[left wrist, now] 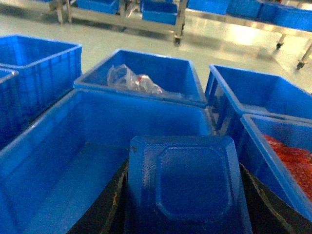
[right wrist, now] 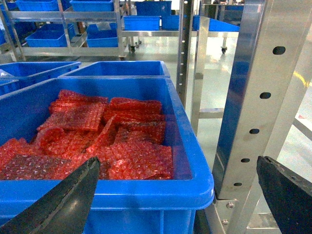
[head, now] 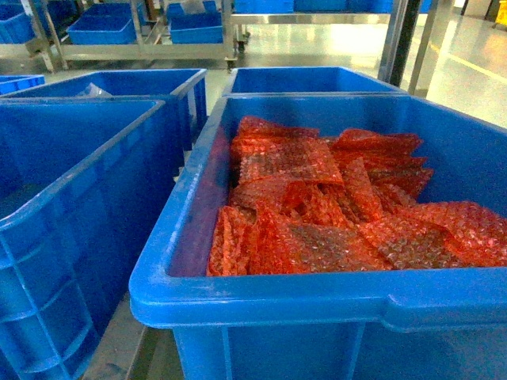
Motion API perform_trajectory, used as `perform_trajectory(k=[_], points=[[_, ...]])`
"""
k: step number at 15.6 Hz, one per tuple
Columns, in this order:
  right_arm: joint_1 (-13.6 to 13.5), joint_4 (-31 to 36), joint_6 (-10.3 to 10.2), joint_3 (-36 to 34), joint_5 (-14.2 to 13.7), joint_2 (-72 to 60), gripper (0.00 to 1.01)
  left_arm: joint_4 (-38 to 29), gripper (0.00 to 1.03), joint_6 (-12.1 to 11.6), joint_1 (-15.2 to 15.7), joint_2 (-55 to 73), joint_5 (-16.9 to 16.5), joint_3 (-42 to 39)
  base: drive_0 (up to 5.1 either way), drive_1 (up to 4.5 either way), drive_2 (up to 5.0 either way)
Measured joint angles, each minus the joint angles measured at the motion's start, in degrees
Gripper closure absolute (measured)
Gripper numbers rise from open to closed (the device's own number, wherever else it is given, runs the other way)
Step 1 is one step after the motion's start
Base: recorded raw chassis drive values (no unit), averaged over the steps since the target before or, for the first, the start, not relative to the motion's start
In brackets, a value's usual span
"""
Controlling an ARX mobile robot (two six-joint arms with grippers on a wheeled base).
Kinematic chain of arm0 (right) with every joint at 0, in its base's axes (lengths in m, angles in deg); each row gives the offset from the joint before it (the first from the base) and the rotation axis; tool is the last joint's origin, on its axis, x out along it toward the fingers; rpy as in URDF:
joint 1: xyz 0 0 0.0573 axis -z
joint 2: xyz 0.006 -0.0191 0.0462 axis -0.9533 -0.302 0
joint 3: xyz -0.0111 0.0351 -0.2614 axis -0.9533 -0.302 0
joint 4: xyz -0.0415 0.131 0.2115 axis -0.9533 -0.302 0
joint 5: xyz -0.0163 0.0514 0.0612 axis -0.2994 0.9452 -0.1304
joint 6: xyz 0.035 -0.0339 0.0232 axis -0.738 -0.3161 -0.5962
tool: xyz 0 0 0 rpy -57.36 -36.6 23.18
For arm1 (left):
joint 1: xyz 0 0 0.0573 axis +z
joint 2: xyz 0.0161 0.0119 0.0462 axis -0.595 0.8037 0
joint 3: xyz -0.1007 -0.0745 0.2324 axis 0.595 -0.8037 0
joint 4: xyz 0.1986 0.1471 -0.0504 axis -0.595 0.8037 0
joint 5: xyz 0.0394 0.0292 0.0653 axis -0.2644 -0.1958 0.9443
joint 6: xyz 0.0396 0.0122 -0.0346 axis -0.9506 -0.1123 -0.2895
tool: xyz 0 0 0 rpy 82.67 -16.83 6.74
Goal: Pick blue part to blue bin on bottom shelf
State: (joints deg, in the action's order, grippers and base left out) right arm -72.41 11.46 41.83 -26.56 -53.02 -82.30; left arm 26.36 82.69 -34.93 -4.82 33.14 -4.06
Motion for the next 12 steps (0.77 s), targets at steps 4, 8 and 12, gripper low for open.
perform_trajectory(k=[4, 8, 12], points=[[0.00, 0.00, 0.00, 0.00, 0.00, 0.00, 0.03, -3.50, 0.37, 2.64, 3.54, 16.98, -2.12, 5.35, 0.0, 0.00, 0.0], [0.00, 0.00, 0.00, 0.00, 0.00, 0.00, 0.03, -3.78, 0.03, 2.62, 3.50, 16.26, -2.23, 6.08, 0.0, 0.00, 0.0], [0.00, 0.00, 0.02, 0.00, 0.00, 0.00, 0.03, -3.85, 0.05, 2.64, 3.50, 16.26, -2.25, 6.08, 0.0, 0.00, 0.0]])
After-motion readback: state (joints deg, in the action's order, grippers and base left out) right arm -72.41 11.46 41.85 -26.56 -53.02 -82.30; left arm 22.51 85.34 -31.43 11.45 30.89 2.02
